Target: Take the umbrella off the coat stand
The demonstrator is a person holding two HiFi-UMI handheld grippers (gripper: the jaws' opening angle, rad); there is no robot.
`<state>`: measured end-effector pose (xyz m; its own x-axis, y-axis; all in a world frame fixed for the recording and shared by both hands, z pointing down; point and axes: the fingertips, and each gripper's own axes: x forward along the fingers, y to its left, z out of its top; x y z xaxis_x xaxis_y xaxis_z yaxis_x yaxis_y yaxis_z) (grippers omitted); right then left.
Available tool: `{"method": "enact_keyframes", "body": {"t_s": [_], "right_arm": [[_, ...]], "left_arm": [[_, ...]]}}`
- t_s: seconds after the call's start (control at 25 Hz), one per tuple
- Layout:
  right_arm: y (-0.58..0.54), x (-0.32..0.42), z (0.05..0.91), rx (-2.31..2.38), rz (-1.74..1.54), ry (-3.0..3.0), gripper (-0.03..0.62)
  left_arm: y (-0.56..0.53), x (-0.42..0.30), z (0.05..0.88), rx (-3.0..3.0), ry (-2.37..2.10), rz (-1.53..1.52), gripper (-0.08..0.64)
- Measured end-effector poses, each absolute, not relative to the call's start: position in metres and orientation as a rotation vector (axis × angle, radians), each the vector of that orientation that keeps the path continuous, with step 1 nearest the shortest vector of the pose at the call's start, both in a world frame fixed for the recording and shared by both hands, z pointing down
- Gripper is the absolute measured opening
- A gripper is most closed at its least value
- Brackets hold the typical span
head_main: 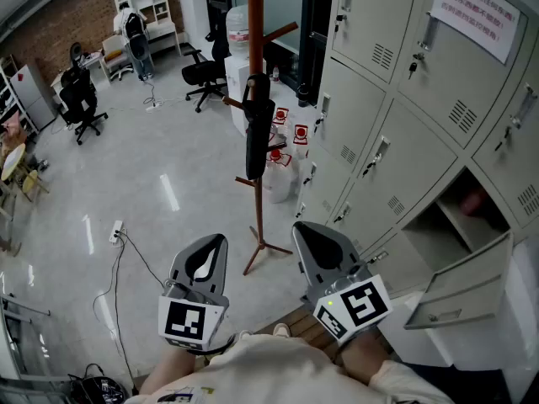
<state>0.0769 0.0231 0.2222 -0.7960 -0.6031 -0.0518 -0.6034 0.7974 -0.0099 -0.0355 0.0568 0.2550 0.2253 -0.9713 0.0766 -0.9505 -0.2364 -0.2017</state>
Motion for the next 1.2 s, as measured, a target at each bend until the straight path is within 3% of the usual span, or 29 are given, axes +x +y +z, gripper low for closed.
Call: {"method": "enact_keyframes", "body": {"t_s": [1.2], "right_arm": [[-0.008,0.084,0.249,-0.863,-0.037,2.987,0.008]], "left_arm": [[0.034,-0.026,0.265,-2.27,2.007,-0.248,0.008]]}}
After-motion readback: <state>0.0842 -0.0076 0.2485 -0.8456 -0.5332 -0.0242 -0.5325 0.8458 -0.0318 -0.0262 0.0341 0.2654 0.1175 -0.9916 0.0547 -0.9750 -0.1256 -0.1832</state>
